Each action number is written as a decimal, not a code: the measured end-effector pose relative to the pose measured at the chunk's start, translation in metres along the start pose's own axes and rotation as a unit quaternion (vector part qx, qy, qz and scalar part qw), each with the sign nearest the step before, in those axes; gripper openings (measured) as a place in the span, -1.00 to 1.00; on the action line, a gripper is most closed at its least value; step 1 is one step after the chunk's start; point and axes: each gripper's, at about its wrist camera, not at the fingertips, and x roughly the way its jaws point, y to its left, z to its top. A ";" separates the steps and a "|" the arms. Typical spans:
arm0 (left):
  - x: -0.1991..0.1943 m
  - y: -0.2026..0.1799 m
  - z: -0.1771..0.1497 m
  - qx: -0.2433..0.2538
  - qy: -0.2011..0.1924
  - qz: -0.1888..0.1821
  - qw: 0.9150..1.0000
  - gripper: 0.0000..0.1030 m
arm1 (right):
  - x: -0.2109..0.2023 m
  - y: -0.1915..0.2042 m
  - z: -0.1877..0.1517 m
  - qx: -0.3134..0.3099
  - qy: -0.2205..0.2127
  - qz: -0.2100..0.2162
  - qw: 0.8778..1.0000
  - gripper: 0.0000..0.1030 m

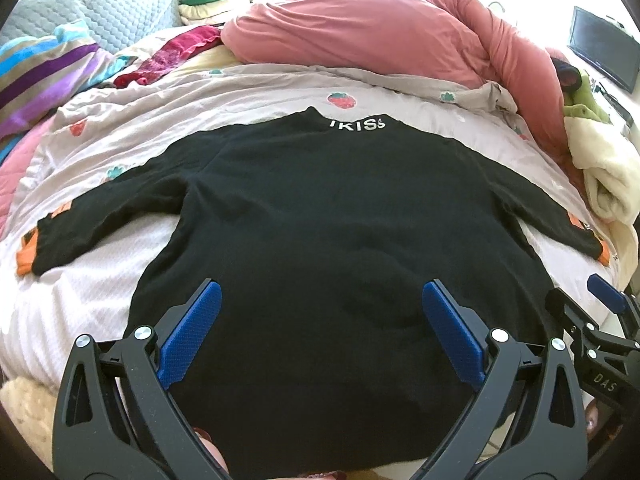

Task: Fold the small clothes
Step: 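Move the right gripper to the black orange-cuffed sock and grasp it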

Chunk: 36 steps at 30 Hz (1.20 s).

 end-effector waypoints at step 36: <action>0.121 -0.033 0.082 0.035 0.056 -0.011 0.998 0.84 | 0.098 -0.175 0.028 0.215 0.065 -0.102 0.969 0.91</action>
